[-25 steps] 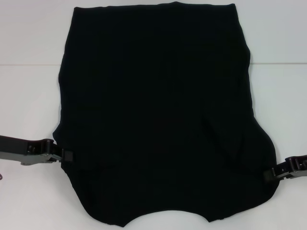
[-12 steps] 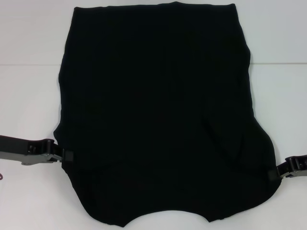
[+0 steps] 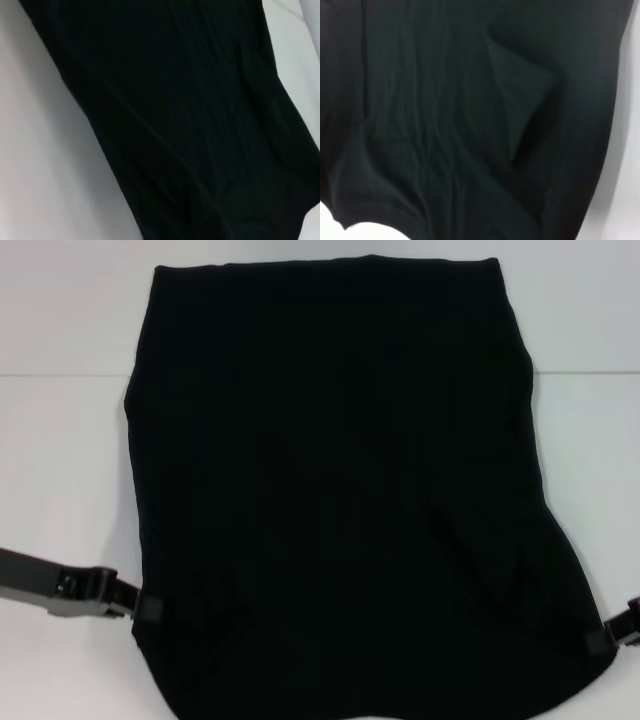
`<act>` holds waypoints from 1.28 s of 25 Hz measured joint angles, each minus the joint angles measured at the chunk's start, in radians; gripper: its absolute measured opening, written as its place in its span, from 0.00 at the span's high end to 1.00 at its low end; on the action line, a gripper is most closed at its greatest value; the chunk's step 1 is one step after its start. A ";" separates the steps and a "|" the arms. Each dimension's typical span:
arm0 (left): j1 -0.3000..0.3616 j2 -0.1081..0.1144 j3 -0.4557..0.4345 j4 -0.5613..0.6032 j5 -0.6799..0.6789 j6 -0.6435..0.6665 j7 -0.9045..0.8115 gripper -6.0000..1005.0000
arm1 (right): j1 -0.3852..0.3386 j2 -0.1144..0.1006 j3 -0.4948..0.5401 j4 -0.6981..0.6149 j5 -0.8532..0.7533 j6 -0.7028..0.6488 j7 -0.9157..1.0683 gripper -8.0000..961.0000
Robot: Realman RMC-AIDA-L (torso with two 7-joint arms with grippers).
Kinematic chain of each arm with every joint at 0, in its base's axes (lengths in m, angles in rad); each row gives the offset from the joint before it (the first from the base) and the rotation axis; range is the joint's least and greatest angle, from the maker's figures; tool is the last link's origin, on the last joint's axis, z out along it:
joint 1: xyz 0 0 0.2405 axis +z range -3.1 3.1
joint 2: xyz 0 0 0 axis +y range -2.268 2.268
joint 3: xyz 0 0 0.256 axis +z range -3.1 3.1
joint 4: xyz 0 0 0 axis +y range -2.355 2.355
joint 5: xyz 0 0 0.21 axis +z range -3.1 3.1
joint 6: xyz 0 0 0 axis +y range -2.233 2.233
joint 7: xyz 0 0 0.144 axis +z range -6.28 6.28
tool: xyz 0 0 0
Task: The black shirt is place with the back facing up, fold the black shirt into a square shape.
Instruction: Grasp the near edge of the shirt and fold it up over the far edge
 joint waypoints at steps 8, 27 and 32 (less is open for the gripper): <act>0.007 0.000 0.011 0.002 0.061 0.070 0.016 0.90 | -0.099 0.013 0.011 -0.121 0.000 -0.153 0.021 0.93; -0.053 0.009 -0.008 -0.034 -0.053 0.052 0.021 0.89 | -0.068 0.007 0.185 -0.145 0.096 -0.174 -0.062 0.92; -0.092 0.013 -0.013 -0.050 -0.087 -0.050 -0.033 0.89 | -0.021 -0.008 0.190 -0.147 0.101 -0.069 -0.026 0.91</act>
